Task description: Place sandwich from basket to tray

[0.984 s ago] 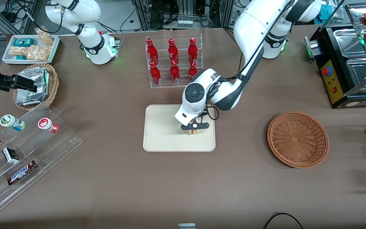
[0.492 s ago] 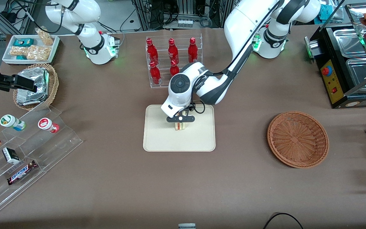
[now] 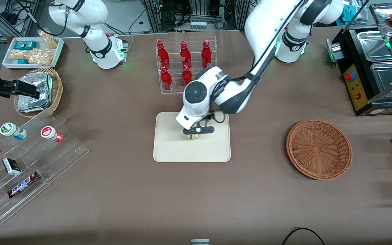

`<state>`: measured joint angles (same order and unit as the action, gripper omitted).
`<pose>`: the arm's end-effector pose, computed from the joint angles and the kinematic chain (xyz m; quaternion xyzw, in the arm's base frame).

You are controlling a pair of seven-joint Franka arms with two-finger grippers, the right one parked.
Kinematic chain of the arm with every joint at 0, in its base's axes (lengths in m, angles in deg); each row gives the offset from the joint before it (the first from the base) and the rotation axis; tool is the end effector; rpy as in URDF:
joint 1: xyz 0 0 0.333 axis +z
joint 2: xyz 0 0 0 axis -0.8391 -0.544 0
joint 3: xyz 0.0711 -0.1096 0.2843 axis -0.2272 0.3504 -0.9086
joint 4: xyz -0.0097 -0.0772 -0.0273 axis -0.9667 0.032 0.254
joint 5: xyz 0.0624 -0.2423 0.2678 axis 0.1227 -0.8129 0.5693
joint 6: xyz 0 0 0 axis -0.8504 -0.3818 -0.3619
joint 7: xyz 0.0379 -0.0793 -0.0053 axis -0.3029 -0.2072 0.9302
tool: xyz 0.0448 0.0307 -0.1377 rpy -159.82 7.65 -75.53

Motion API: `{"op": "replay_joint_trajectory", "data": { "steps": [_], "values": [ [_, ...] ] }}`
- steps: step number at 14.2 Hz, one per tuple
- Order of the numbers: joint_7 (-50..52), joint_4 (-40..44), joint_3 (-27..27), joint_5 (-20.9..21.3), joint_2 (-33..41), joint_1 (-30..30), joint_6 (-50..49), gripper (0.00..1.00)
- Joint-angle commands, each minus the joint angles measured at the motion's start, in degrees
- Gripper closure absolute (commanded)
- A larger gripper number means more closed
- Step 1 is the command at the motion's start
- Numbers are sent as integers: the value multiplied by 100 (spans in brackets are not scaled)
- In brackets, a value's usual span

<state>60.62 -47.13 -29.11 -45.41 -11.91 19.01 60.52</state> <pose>0.4733 -0.4784 0.2871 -0.9953 -0.0369 0.0879 0.0153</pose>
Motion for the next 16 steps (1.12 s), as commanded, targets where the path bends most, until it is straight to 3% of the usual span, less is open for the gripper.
{"op": "replay_joint_trajectory", "data": {
  "steps": [1, 6, 9, 11, 16],
  "values": [
    [-339, -150, 0, -2, 852, 688, -805, 0],
    [-1446, -159, 0, -38, 1794, 2077, -2343, 0],
    [-2202, -281, -18, 189, 2216, 2861, -3065, 0],
    [-2633, -589, -9, 279, 2568, 3371, -3110, 0],
    [-2749, -1775, -9, 340, 3403, 3821, -2654, 0]
  ]
}}
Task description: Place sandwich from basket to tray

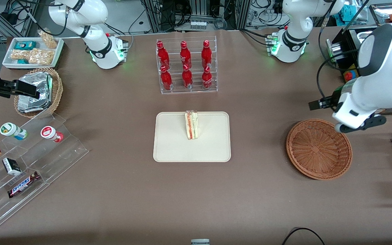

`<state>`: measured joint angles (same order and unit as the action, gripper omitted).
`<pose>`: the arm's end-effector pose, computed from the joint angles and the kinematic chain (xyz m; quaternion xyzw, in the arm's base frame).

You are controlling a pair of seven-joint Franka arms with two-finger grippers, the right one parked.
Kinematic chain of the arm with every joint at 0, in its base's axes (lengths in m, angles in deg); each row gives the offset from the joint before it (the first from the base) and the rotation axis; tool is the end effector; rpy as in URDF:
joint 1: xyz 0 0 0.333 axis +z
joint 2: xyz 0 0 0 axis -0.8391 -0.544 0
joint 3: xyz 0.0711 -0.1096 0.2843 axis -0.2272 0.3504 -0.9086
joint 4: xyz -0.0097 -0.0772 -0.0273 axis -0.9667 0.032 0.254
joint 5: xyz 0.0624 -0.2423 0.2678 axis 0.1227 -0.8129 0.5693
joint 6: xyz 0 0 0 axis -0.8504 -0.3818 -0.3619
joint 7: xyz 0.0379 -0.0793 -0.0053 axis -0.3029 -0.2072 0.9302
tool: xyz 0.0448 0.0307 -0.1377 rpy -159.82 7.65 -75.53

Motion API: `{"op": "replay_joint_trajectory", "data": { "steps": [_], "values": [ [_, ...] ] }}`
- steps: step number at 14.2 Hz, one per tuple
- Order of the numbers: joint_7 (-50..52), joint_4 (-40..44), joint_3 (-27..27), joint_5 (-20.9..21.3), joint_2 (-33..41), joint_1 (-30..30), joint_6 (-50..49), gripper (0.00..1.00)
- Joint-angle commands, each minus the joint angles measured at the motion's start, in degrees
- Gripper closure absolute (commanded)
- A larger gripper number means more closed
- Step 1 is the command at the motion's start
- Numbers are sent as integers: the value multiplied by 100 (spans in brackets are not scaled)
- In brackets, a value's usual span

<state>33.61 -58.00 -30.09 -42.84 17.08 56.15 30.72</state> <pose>0.5160 -0.0680 0.4859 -0.9779 -0.1155 0.1677 0.0479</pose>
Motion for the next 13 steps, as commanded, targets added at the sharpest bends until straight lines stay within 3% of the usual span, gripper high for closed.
{"op": "replay_joint_trajectory", "data": {
  "steps": [1, 8, 13],
  "values": [
    [-40, -741, 89, 83, 583, 115, 352, 0],
    [-48, 452, 89, 30, -66, 195, 185, 0],
    [266, 805, 106, 83, -172, 133, 441, 0]
  ]
}}
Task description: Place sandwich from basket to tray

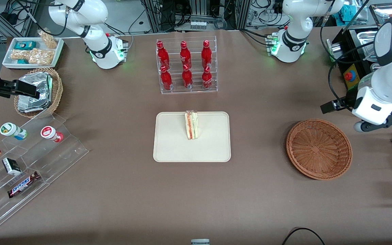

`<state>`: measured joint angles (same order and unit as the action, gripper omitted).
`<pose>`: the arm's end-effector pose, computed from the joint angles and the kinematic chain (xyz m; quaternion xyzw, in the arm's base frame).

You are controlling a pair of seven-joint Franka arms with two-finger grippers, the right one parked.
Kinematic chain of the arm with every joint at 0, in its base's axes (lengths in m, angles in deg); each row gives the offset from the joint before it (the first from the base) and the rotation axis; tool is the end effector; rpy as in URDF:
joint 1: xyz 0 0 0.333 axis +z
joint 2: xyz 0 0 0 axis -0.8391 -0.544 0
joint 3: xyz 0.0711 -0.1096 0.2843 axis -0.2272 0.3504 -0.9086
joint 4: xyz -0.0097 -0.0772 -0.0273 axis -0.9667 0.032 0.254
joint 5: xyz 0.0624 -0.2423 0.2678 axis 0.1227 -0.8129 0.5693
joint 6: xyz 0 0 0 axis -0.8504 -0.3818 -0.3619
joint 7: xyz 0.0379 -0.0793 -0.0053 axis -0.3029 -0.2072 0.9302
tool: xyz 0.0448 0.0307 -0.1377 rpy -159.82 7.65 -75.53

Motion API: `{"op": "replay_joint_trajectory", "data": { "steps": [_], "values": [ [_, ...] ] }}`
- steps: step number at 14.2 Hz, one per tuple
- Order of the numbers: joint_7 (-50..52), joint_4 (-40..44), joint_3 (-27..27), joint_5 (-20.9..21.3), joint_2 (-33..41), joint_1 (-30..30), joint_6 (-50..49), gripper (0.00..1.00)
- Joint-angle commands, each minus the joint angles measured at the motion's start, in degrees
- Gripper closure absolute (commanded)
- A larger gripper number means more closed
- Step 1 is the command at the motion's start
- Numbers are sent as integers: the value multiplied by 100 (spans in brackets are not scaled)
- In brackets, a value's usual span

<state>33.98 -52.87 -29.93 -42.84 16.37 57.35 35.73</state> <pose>0.5452 -0.0612 0.5201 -0.9872 -0.1297 0.0893 0.0251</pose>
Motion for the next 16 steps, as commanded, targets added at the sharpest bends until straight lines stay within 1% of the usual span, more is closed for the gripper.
{"op": "replay_joint_trajectory", "data": {
  "steps": [1, 2, 4, 6, 10, 13, 16],
  "values": [
    [440, 275, 117, 66, -22, 14, -78, 0],
    [546, 327, 126, 22, -30, -4, -78, 0],
    [547, 318, 169, 65, -21, -144, -165, 0],
    [478, 310, 161, 22, 14, -136, -166, 0],
    [459, 310, 170, 92, 92, -145, -201, 0],
    [161, 309, 178, 83, 260, -153, -385, 0],
    [213, 327, 178, 83, 234, -153, -386, 0]
  ]
}}
